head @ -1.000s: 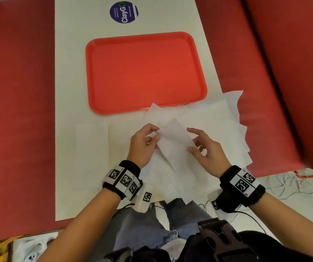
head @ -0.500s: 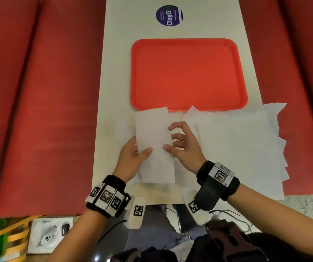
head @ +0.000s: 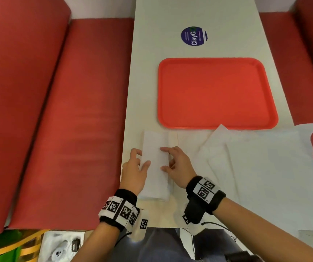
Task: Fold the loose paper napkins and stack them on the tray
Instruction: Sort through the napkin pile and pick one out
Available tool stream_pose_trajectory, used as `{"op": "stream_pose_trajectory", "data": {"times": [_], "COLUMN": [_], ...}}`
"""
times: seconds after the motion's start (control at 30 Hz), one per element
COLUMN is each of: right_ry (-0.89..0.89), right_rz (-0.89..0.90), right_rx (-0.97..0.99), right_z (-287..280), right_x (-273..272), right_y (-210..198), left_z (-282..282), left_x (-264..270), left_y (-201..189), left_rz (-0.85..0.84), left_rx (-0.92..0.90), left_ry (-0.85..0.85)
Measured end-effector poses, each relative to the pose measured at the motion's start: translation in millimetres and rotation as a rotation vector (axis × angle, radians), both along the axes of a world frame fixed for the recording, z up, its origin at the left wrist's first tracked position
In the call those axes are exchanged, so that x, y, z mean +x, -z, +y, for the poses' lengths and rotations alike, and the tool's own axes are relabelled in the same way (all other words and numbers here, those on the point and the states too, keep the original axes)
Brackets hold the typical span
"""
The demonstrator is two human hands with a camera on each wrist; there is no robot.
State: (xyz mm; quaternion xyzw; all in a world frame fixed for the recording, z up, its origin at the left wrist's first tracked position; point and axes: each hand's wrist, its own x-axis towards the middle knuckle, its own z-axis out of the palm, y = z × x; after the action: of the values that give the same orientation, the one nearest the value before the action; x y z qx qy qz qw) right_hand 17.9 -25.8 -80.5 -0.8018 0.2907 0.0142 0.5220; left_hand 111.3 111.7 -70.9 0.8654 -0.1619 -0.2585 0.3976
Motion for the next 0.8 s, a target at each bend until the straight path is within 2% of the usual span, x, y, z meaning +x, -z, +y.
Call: {"op": "stream_pose_trajectory", "data": {"times": [0.17,0.37,0.47,0.57,0.73,0.8], "right_ry": [-0.046,0.071,0.104,0.061,0.097,0.052], "right_rz": [0.072,0.093,0.124,0.099,0.127,0.164], "right_rx": [-0.065,-0.157,-0.107,-0.088,-0.093,-0.105], "right_z": [4.0,6.5,7.6,11.1,5.3,7.0], "right_x": [2.5,-5.6,-7.1,-3.7,-4.0,-3.9], "right_y": [1.1,-9.8,-10.9,-12.3,-11.5,-12.2], "left_z": [3.7,12.6,8.9,2.3,6.5,6.1], "left_x": [3.9,8.6,9.7,7.3,5.9,2.2], "left_y": [8.6,3.1,6.3,1.8,0.4,-0.5], "left_rz": [0.010,-0.100,-0.087,-0.045,-0.041,-0.007], "left_rx": [0.082,0.208,0.179,0.133,0.147,0.134], "left_ry": [0.027,0.020,0.054,0.094,0.055,0.062]}}
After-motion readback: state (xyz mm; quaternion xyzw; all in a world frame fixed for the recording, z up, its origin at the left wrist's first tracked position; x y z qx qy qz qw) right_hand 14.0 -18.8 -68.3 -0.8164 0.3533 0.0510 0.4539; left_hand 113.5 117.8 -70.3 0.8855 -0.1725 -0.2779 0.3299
